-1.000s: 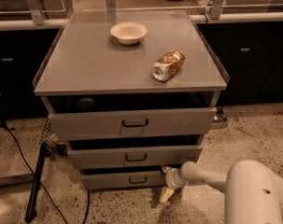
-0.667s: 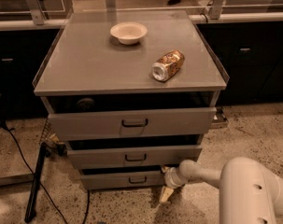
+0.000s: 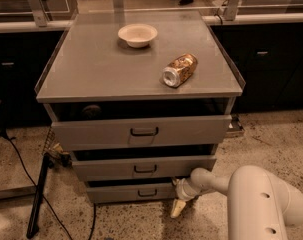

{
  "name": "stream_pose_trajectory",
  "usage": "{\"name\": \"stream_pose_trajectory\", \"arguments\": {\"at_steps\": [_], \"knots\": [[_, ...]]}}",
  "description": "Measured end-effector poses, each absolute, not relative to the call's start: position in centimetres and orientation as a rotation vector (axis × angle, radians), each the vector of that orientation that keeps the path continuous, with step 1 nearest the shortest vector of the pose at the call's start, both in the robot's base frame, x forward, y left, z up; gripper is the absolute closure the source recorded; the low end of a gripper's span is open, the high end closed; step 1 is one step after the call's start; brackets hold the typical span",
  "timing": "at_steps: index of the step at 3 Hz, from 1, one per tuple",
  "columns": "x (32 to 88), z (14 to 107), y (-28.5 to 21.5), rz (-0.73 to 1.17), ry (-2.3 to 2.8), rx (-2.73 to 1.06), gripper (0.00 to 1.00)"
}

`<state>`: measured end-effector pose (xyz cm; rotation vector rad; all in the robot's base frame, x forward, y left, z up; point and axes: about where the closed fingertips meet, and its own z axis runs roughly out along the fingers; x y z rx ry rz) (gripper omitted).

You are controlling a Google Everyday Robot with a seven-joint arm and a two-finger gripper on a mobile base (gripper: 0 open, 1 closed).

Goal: Open bottom drawer

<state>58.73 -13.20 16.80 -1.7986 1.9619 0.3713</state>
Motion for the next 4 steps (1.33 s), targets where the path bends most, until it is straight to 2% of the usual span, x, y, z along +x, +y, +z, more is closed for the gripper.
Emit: {"name": "stream_pose_trajectory", "arguments": {"at_steps": [4], "knots": [[55.1,17.6,-14.7,0.511,2.061,-1.829,0.00]]}}
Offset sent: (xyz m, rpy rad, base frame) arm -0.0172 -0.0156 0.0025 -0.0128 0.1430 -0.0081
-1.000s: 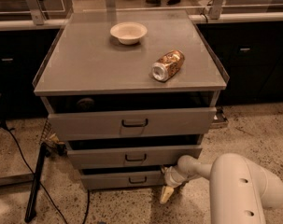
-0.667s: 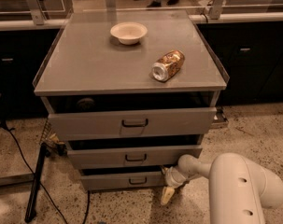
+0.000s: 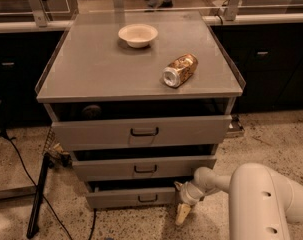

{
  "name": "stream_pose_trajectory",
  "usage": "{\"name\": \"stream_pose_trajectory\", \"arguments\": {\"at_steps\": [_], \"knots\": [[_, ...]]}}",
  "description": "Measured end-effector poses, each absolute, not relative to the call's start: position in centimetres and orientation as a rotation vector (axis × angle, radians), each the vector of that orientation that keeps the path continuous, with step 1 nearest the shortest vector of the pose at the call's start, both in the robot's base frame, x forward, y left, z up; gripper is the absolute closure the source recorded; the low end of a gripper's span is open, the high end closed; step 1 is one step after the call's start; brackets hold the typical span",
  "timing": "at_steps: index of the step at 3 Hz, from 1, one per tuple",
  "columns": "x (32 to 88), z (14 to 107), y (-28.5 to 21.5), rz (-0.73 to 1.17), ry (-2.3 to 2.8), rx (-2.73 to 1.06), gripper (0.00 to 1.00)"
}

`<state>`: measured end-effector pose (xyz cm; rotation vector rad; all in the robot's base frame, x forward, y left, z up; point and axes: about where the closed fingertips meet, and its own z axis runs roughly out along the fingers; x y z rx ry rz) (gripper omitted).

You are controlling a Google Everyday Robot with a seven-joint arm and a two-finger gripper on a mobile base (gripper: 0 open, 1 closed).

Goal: Open bottom drawer

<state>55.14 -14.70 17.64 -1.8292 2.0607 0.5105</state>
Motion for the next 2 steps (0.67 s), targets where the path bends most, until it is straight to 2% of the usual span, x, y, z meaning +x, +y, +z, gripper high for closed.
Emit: {"name": "stream_pose_trajectory", "arguments": {"at_steps": [2], "knots": [[51.3,18.5,-15.6,0.602,2.092,-1.874,0.00]]}}
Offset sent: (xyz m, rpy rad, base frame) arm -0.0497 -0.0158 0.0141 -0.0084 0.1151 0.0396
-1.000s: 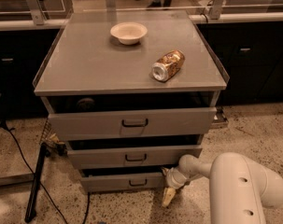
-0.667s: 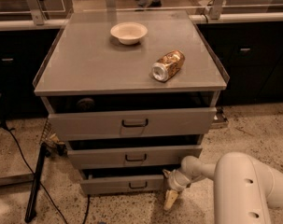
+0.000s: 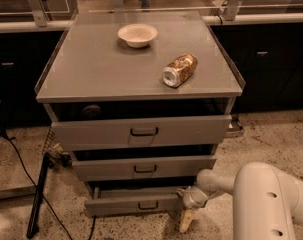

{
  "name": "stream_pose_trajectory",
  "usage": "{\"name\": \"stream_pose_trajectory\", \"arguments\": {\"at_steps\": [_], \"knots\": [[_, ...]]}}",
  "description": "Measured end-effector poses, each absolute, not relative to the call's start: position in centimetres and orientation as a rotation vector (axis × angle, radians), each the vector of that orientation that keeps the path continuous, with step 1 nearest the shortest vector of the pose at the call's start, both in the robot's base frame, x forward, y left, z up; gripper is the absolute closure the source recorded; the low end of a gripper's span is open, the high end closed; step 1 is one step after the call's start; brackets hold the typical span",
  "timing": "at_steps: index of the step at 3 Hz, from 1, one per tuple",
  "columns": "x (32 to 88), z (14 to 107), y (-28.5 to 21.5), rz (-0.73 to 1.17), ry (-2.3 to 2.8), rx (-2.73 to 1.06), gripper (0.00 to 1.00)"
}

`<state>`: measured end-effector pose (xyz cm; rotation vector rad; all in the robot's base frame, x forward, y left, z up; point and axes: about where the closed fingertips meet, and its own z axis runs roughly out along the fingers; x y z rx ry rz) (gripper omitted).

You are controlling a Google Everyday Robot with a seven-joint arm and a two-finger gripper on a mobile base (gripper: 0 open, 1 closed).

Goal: Open bottom drawer

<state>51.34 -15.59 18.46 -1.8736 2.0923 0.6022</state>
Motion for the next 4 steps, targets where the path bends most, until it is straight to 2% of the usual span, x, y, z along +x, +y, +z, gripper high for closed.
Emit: {"name": "stream_pose_trajectory", "arguments": {"at_steps": [3,4], "knots": [[47.6,18.7,-16.3,0.869,2.142,-1.962,0.00],[47.6,18.7,-16.3,0.869,2.142,-1.962,0.00]]}}
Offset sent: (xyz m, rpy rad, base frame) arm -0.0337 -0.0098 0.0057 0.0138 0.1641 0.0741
